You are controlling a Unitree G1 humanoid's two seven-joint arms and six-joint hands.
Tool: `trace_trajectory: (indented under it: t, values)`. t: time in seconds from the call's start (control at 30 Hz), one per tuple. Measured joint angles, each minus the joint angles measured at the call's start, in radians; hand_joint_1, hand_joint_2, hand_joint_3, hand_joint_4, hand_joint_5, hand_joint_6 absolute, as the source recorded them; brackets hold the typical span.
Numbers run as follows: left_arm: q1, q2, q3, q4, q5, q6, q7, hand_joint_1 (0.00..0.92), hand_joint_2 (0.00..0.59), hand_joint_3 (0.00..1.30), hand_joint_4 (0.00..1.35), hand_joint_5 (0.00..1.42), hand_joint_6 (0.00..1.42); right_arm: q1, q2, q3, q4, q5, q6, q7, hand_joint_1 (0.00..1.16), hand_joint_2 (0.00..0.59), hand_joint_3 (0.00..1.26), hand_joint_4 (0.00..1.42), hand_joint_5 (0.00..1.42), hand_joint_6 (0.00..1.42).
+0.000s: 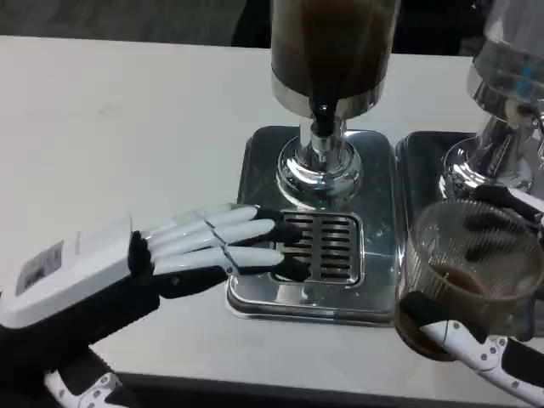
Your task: Grasp the cup under the faucet to collect the drink, then remove the cup.
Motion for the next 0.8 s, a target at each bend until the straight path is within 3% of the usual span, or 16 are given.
trace_trajectory:
  t: [0.8]
  values:
    - [0.000, 0.000, 0.000, 0.000, 0.000, 0.002, 0.000, 0.000, 0.034, 0.23, 0.07, 0.06, 0.09, -0.006, 0.002, -0.007, 0.000, 0.000, 0.000, 0.007, 0.95, 0.093, 0.76, 0.93, 1.16, 1.42]
